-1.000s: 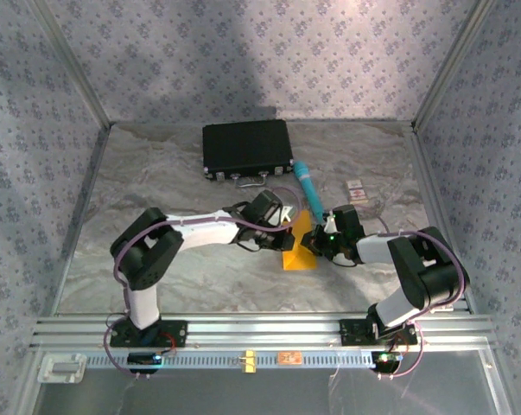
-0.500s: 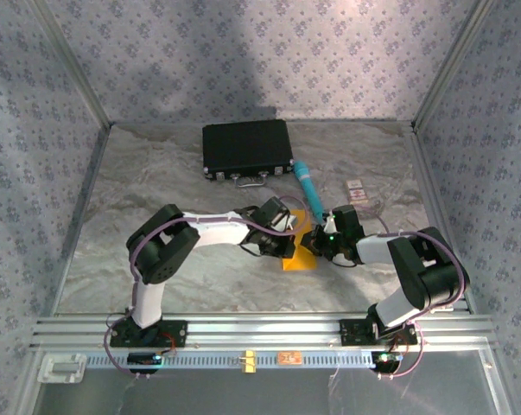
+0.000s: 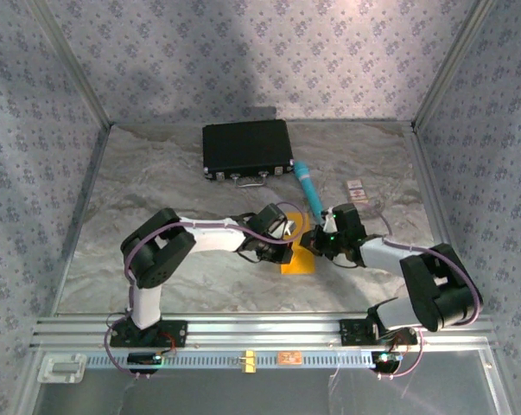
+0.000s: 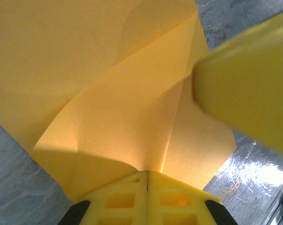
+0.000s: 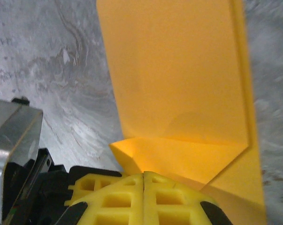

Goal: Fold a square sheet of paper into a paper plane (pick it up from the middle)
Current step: Fold the triangle a second time at the center of the table.

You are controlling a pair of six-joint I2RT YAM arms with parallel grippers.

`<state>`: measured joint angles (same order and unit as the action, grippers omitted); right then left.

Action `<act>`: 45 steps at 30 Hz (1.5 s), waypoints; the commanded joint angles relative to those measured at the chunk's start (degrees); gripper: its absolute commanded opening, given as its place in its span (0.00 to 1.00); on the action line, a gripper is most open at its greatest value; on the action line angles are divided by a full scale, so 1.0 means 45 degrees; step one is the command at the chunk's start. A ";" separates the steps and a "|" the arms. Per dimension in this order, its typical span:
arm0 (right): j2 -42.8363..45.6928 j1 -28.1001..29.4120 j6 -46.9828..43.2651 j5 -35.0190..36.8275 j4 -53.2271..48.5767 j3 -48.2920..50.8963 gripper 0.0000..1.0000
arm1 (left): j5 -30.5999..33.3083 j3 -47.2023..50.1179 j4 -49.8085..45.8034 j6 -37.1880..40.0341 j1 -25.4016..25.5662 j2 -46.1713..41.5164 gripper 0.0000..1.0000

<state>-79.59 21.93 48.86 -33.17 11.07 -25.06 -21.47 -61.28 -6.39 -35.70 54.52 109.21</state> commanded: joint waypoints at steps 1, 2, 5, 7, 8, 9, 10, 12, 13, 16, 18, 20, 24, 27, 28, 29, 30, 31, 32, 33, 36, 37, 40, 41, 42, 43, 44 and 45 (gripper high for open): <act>-0.0068 0.0606 -0.0051 0.0297 -0.0585 -0.0281 0.00 | 0.0897 0.0681 -0.1404 -0.0054 0.0092 0.0000 0.00; -0.0234 0.0764 -0.0032 0.0362 -0.0525 -0.0291 0.00 | 0.0960 0.0705 -0.1434 -0.0066 0.0072 -0.0029 0.00; -0.0876 0.0867 0.0075 0.0426 -0.0306 -0.0264 0.00 | 0.1003 0.0760 -0.1368 -0.0112 0.0052 -0.0086 0.00; -0.1183 0.0713 0.0134 0.0752 0.0060 -0.0031 0.00 | 0.1022 0.0853 -0.1304 -0.0100 0.0052 -0.0147 0.00; -0.1405 0.0548 0.0179 0.0637 0.0275 0.0040 0.00 | 0.1043 0.0843 -0.1363 -0.0112 0.0052 -0.0129 0.00; -0.1557 0.0373 0.0209 0.0456 0.0555 0.0132 0.00 | 0.1052 0.0856 -0.1390 -0.0077 0.0051 -0.0128 0.00; -0.1693 0.0224 0.0260 0.0289 0.0894 0.0231 0.00 | 0.1046 0.0892 -0.1371 -0.0086 0.0052 -0.0138 0.00; -0.1784 -0.0082 0.0237 0.0223 0.0969 0.0272 0.00 | 0.1081 0.0962 -0.1333 -0.0093 0.0052 -0.0139 0.00; -0.1731 -0.0233 0.0189 0.0231 0.0841 0.0204 0.00 | 0.1091 0.0946 -0.1371 -0.0086 0.0057 -0.0094 0.00; -0.1553 -0.0637 0.0060 0.0297 0.0472 0.0020 0.00 | 0.1100 0.0939 -0.1431 -0.0044 0.0062 -0.0069 0.00; -0.1560 -0.0875 -0.0218 0.0521 0.0069 -0.0138 0.00 | 0.1110 0.0923 -0.1441 -0.0033 0.0032 -0.0051 0.00; -0.1743 -0.1341 -0.0274 0.0473 0.0168 -0.0119 0.00 | 0.1101 0.0887 -0.1458 -0.0008 0.0032 0.0006 0.00; -0.1436 -0.1469 0.0147 -0.0464 0.1197 -0.0018 0.00 | 0.1127 0.0902 -0.1479 0.0004 0.0032 -0.0028 0.00; -0.0516 -0.0602 -0.0122 -0.0174 0.0369 -0.0258 0.00 | 0.1187 0.0912 -0.1494 0.0019 0.0032 -0.0107 0.00; -0.0371 -0.0295 -0.0158 0.0066 0.0062 -0.0313 0.00 | 0.1202 0.0922 -0.1471 0.0000 0.0032 -0.0132 0.00; -0.0304 0.0016 -0.0112 0.0321 -0.0261 -0.0366 0.00 | 0.1217 0.0912 -0.1418 -0.0032 0.0032 -0.0147 0.00; -0.0315 0.0248 0.0072 0.0418 -0.0270 -0.0295 0.00 | 0.1219 0.0921 -0.1368 -0.0053 0.0025 -0.0147 0.00; -0.0372 0.0371 0.0289 0.0448 -0.0040 -0.0135 0.00 | 0.1237 0.0912 -0.1353 -0.0073 0.0032 -0.0160 0.00; -0.0428 0.0464 0.0592 0.0474 0.0307 0.0117 0.00 | 0.1247 0.0902 -0.1343 -0.0067 0.0032 -0.0161 0.00; -0.0466 0.0539 0.0786 0.0530 0.0682 0.0381 0.00 | 0.1260 0.0889 -0.1348 -0.0069 0.0032 -0.0167 0.00; -0.0882 0.0585 0.0717 0.0604 0.0700 0.0570 0.00 | 0.1288 0.0886 -0.1343 -0.0093 0.0033 -0.0186 0.00; -0.1082 0.0558 0.0639 0.0409 0.0818 0.0544 0.00 | 0.1261 0.0884 -0.1351 -0.0093 0.0032 -0.0186 0.00; -0.1523 0.0441 0.0362 0.0422 0.0574 0.0367 0.00 | 0.1237 0.0843 -0.1406 -0.0054 0.0032 -0.0147 0.00; -0.1631 0.0328 0.0273 0.0515 0.0280 0.0287 0.00 | 0.1256 0.0865 -0.1406 -0.0054 0.0032 -0.0138 0.00; -0.1671 0.0155 0.0264 0.0525 0.0330 0.0366 0.00 | 0.1262 0.0867 -0.1397 -0.0051 0.0032 -0.0138 0.00; -0.1673 -0.0015 0.0345 0.0578 0.0485 0.0460 0.00 | 0.1257 0.0880 -0.1411 -0.0049 0.0032 -0.0128 0.00; -0.1655 -0.0177 0.0408 0.0531 0.0643 0.0510 0.00 | 0.1256 0.0882 -0.1411 -0.0066 0.0036 -0.0130 0.00; -0.1635 -0.0370 0.0335 0.0424 0.0663 0.0474 0.00 | 0.1267 0.0901 -0.1426 -0.0073 0.0032 -0.0128 0.00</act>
<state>-85.73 22.57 50.78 -33.78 15.27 -23.55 -19.66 -59.51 -6.17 -36.10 54.54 107.66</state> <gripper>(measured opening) 0.052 0.049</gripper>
